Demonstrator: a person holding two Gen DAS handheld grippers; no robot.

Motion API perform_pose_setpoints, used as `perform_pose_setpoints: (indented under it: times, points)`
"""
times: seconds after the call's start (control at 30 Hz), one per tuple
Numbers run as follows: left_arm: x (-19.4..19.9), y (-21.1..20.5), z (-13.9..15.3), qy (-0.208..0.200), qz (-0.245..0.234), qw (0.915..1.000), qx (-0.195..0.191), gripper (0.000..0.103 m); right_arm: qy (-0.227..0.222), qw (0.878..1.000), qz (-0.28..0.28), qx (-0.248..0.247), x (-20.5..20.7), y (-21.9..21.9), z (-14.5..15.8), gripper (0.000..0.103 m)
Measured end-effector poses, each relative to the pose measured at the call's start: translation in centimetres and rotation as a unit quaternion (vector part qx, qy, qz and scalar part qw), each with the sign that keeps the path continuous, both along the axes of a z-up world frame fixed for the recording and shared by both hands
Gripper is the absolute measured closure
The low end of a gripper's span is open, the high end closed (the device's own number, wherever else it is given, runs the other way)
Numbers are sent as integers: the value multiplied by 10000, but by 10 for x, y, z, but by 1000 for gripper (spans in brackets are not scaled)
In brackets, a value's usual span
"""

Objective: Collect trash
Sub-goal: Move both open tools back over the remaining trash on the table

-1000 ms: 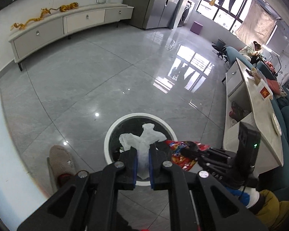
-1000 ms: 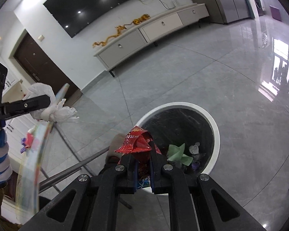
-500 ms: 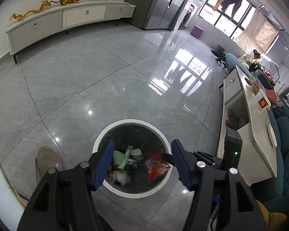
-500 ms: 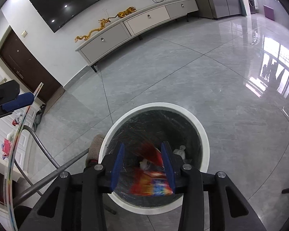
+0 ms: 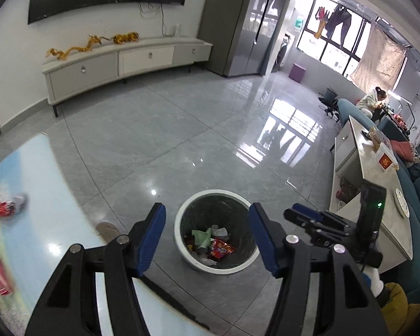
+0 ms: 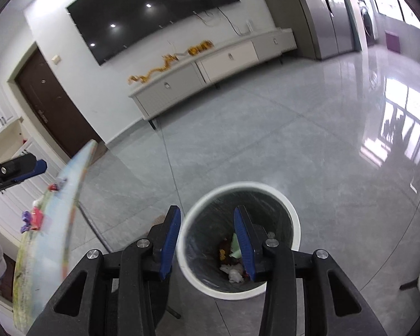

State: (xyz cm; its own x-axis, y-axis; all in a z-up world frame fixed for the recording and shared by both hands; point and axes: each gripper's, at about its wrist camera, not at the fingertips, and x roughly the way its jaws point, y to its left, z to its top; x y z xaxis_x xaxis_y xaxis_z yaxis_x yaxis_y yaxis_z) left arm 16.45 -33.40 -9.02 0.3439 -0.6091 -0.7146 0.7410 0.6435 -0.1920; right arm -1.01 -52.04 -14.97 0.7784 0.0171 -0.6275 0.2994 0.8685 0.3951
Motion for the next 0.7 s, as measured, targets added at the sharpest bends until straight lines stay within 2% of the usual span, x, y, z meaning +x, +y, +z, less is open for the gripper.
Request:
perform_pose_setpoints:
  times: [0.17, 0.27, 0.37, 0.5, 0.63, 0.7]
  points:
    - [-20, 59, 38, -457, 327, 9983, -152, 43, -420, 9984, 198, -311, -14, 29, 55, 65]
    - [-33, 97, 58, -726, 590, 9952, -303, 43, -628, 9959, 365, -532, -20, 48, 86, 60]
    - [-43, 139, 74, -919, 900, 9903, -521, 43, -845, 9912, 590, -832, -25, 74, 122, 60]
    - [-51, 197, 83, -1104, 1313, 9828, -684, 37, -1121, 9818, 889, -1249, -29, 108, 163, 57]
    - [-53, 248, 79, -1377, 1738, 9737, -517, 36, -1315, 9713, 1215, -1567, -20, 147, 190, 53]
    - [-49, 273, 73, -1370, 1951, 9701, -448, 36, -1347, 9673, 1395, -1636, -9, 165, 197, 51]
